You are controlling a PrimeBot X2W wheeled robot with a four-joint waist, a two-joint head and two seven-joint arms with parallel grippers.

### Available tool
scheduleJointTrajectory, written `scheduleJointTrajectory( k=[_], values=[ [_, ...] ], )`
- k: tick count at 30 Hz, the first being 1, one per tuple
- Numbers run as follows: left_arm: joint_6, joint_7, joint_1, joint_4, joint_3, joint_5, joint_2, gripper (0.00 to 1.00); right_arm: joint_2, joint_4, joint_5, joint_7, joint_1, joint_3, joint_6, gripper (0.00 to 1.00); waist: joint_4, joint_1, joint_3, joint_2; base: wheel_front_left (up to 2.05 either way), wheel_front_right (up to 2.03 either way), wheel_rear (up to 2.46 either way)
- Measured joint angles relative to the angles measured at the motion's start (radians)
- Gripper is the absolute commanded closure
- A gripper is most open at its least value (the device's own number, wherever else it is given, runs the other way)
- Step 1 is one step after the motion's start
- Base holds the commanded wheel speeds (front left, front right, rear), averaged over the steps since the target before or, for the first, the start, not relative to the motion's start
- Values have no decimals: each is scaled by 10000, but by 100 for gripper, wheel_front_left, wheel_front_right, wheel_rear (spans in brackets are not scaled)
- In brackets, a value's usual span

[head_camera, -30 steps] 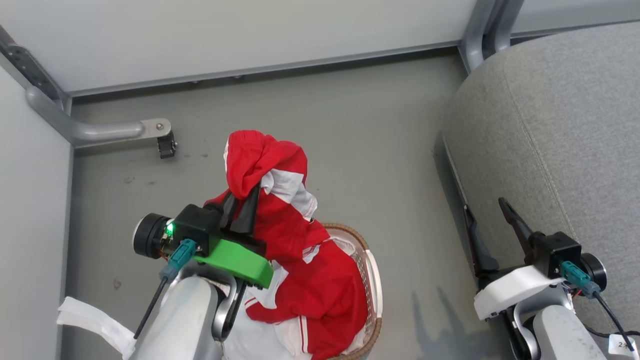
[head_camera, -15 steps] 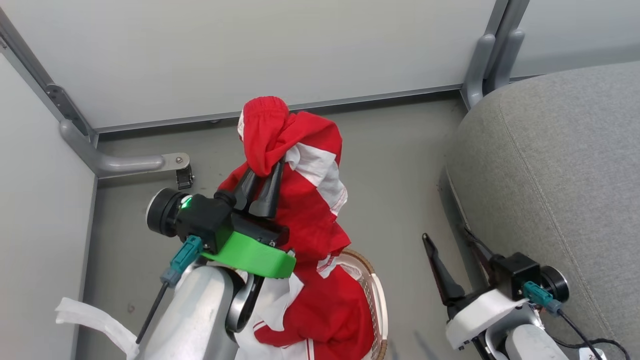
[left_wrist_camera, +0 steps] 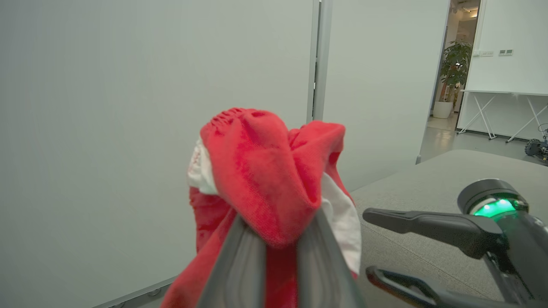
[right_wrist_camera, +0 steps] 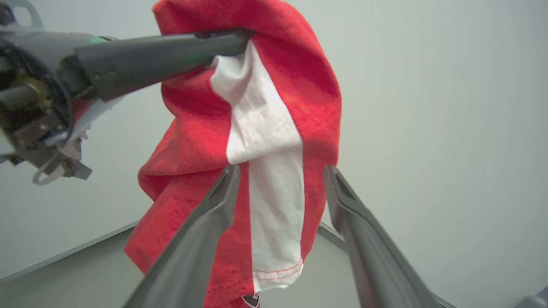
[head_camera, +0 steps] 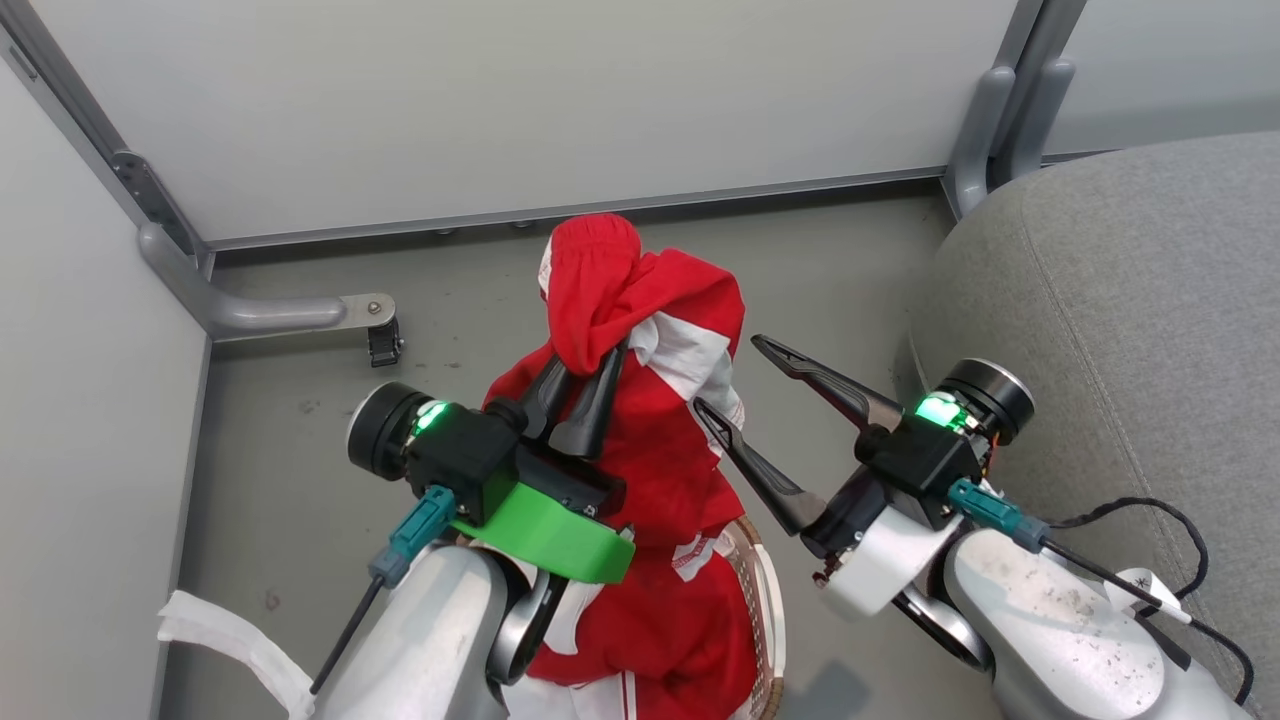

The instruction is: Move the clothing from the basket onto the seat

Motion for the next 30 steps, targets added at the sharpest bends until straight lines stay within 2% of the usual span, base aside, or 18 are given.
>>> scheduleJointTrajectory(
  k=[3, 7, 16, 17, 18, 19, 26, 27, 28, 30],
  values=[
    [0, 0, 0, 17, -159, -56, 0, 100, -134, 245, 153, 0, -376, 497, -2, 0, 59, 0, -9, 0, 0, 0, 0],
    [0, 0, -1, 35, -458, -178, 0, 100, -27, 539, 171, 2, -651, 662, -2, 0, 136, 0, 14, 0, 0, 0, 0],
    [0, 0, -153, 86, -1710, -692, 4, 100, 767, 949, -178, 0, -879, 683, -2, 1, 393, 0, 133, 0, 0, 0, 0],
    [0, 0, -174, 86, -1781, -748, 4, 100, 836, 989, -176, 0, -879, 652, -2, 51, 423, 1, 141, 0, 0, 0, 0],
    [0, 0, -198, 96, -1873, -828, 2, 100, 915, 1047, -155, -2, -879, 642, -2, 78, 462, 0, 150, 0, 0, 0, 0],
    [0, 0, -212, 115, -1925, -880, 2, 100, 991, 1093, -105, -4, -878, 652, -2, 100, 497, 0, 157, 0, 0, 0, 0],
    [2, 0, -223, 123, -1760, -840, 2, 100, 1104, 1145, -15, -10, -798, 299, -2, 100, 627, 0, 193, 0, 0, 0, 0],
    [6, 0, -223, 111, -1712, -786, 0, 8, 1103, 1145, -15, -10, -746, 221, 0, 100, 616, 1, 195, 0, 0, 0, 0],
    [23, 0, -222, 144, -1685, -740, 0, 0, 1101, 1139, -15, -10, -682, 153, 0, 100, 601, 1, 193, 0, 0, 0, 0],
    [36, -2, -220, 155, -1607, -662, -2, 0, 1093, 1122, -13, -10, -535, -8, 0, 100, 529, 1, 193, 0, 0, 0, 0]
  ],
)
